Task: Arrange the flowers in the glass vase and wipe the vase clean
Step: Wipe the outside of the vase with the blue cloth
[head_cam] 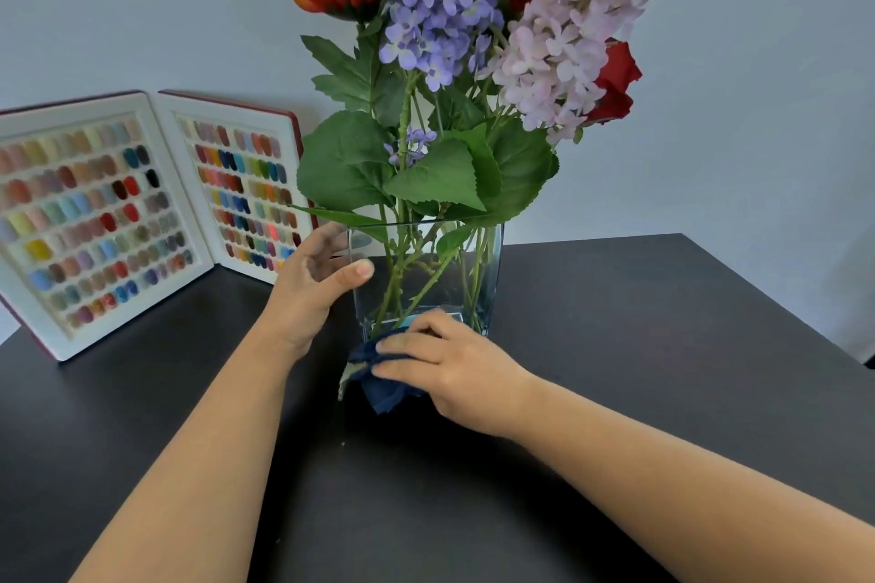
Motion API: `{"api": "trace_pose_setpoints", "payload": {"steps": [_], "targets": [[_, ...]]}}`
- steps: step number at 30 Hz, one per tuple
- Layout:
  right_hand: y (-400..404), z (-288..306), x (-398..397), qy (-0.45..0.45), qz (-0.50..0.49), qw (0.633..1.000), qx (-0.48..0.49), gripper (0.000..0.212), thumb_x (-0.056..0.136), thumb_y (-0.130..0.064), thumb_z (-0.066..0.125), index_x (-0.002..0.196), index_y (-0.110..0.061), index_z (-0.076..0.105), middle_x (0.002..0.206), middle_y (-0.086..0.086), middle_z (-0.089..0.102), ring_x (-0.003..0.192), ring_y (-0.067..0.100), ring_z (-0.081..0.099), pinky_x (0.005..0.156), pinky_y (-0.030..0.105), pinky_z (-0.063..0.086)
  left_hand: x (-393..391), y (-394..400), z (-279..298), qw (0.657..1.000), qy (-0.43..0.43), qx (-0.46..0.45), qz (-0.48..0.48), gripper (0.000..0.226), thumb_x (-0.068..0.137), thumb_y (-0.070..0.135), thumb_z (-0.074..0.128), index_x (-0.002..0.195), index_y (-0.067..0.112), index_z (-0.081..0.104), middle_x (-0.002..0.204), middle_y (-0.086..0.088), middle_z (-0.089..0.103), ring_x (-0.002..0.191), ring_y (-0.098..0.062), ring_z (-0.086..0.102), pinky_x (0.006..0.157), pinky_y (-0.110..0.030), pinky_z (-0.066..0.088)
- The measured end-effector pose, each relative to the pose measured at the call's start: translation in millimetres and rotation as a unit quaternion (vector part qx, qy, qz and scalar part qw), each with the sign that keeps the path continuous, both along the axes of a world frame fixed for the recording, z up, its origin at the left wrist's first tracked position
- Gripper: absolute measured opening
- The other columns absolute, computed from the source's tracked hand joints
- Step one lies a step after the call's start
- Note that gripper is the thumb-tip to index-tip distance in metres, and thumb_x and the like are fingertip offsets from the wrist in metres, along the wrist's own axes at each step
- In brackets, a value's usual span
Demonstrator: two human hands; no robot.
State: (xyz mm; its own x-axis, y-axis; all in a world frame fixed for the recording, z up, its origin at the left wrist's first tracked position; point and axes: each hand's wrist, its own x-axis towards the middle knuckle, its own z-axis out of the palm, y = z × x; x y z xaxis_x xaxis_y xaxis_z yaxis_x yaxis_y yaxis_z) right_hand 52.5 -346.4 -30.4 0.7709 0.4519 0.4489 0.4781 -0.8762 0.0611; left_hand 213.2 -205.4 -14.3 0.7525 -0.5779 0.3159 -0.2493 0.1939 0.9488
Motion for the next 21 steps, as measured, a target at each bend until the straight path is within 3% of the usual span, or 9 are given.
{"api": "trace_pose_setpoints", "payload": {"steps": [2, 5, 8, 11, 15, 18, 21], "targets": [[0.2, 13.9, 3.5, -0.079, -0.005, 0.996, 0.032, 0.039, 0.078, 0.014, 0.054, 0.111, -0.002, 0.069, 0.119, 0.013, 0.066, 0.093, 0.033, 0.055, 0.089, 0.038, 0.045, 1.2, 0.7, 0.0, 1.0, 0.005, 0.008, -0.004, 0.114, 0.047, 0.062, 0.087, 0.131, -0.005, 0.049, 0.115, -0.008, 0.063, 0.1, -0.009, 0.064, 0.084, -0.018, 0.05], [3.4, 25.6, 10.3, -0.149, -0.029, 0.987, 0.053, 0.045, 0.075, 0.017, 0.048, 0.11, -0.002, 0.069, 0.117, 0.013, 0.066, 0.091, 0.031, 0.051, 0.09, 0.035, 0.043, 3.5, 0.9, -2.3, 1.0, 0.014, 0.01, -0.012, 0.108, 0.05, 0.054, 0.088, 0.132, -0.003, 0.049, 0.124, -0.018, 0.062, 0.11, -0.025, 0.059, 0.091, -0.031, 0.05], [8.1, 13.6, 9.4, -0.105, -0.022, 0.994, 0.023, 0.04, 0.078, 0.013, 0.052, 0.11, -0.003, 0.069, 0.118, 0.013, 0.066, 0.094, 0.031, 0.053, 0.09, 0.037, 0.045, 3.1, 1.4, -2.3, 1.0, 0.009, 0.014, -0.008, 0.107, 0.053, 0.048, 0.086, 0.138, -0.004, 0.045, 0.135, -0.023, 0.057, 0.115, -0.026, 0.058, 0.089, -0.026, 0.051], [6.8, -6.4, 4.7, -0.026, -0.017, 1.0, 0.004, 0.041, 0.077, 0.008, 0.062, 0.114, -0.008, 0.068, 0.122, 0.01, 0.065, 0.095, 0.032, 0.055, 0.091, 0.037, 0.047, 2.2, 1.7, -3.1, 1.0, 0.005, 0.02, 0.004, 0.103, 0.057, 0.044, 0.081, 0.141, -0.002, 0.043, 0.137, -0.02, 0.056, 0.121, -0.026, 0.057, 0.098, -0.026, 0.048], [7.9, -20.7, 4.0, 0.067, -0.029, 0.997, -0.005, 0.049, 0.073, 0.009, 0.068, 0.117, -0.011, 0.067, 0.124, 0.008, 0.064, 0.095, 0.031, 0.054, 0.089, 0.04, 0.048, 1.1, 0.6, -3.7, 0.999, 0.01, 0.026, 0.017, 0.086, 0.069, 0.028, 0.076, 0.142, -0.001, 0.042, 0.14, -0.021, 0.054, 0.112, -0.014, 0.059, 0.09, -0.017, 0.047], [9.2, -20.6, 4.8, 0.077, -0.036, 0.996, 0.0, 0.05, 0.072, 0.009, 0.068, 0.116, -0.014, 0.068, 0.121, 0.005, 0.065, 0.091, 0.028, 0.054, 0.088, 0.038, 0.048, -3.0, 2.2, -1.1, 0.999, 0.002, 0.032, 0.012, 0.107, 0.058, 0.05, 0.085, 0.142, 0.0, 0.043, 0.139, -0.017, 0.054, 0.115, -0.014, 0.059, 0.092, -0.019, 0.047], [-1.2, -17.2, 0.1, 0.103, -0.052, 0.993, 0.007, 0.051, 0.076, 0.011, 0.061, 0.118, -0.016, 0.066, 0.122, 0.003, 0.065, 0.09, 0.029, 0.052, 0.087, 0.037, 0.047, -4.2, 3.5, 1.2, 0.999, -0.001, 0.036, 0.012, 0.098, 0.062, 0.046, 0.078, 0.142, 0.001, 0.044, 0.14, -0.018, 0.054, 0.116, -0.013, 0.059, 0.093, -0.02, 0.047]]}}
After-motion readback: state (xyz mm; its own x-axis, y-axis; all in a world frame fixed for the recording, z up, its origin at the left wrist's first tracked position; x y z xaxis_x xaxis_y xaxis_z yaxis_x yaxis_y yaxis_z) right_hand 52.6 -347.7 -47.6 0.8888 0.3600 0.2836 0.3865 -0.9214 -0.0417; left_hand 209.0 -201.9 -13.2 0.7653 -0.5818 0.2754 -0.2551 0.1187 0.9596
